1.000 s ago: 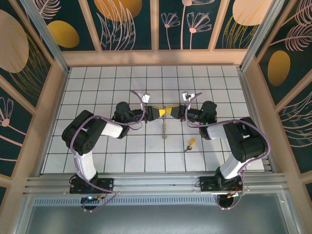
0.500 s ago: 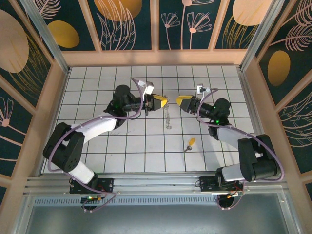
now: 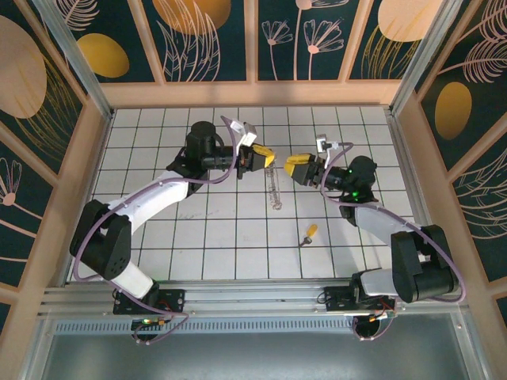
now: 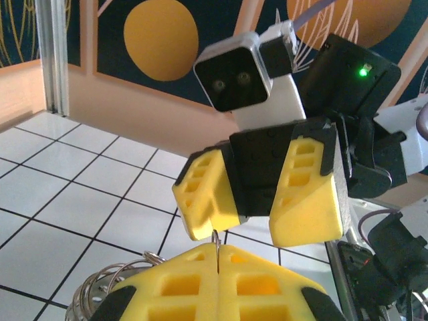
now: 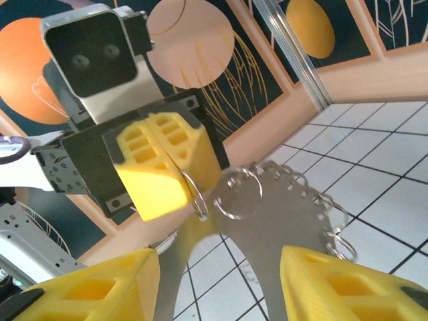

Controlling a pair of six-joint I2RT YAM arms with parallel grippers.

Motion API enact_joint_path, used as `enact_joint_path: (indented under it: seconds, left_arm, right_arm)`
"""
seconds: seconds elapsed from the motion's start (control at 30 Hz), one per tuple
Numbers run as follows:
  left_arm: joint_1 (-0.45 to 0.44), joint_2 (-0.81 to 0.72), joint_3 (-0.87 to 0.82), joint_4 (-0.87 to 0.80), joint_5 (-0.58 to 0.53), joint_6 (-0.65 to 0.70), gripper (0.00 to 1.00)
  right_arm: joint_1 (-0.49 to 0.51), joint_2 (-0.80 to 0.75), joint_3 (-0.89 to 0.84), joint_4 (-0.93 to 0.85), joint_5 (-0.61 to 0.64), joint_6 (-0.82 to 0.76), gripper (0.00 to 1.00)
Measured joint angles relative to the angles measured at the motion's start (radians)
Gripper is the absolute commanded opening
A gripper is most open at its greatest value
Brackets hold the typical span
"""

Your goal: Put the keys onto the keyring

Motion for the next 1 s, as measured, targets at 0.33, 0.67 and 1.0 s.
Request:
enact_joint_path:
  seconds: [0.33,0.67,1.0]
  left_arm:
    - [0.000,0.021,0.007,-0.017,0.063,-0.001,0.00]
    - [0.000,0.021,0.008,-0.015,0.089,-0.016,0.00]
    - [0.000,0.021,0.009,-0.006,0.093,-0.032,0.00]
  right_arm:
    - [0.011,0.000,0.048,-0.017,-0.032,-0.026,0.46]
    - [0.039,0.019,0.080,-0.031,-0.044,-0.034,0.42]
    - [0.051,0.051,0.083,-0.031,-0.044,-0.047,0.28]
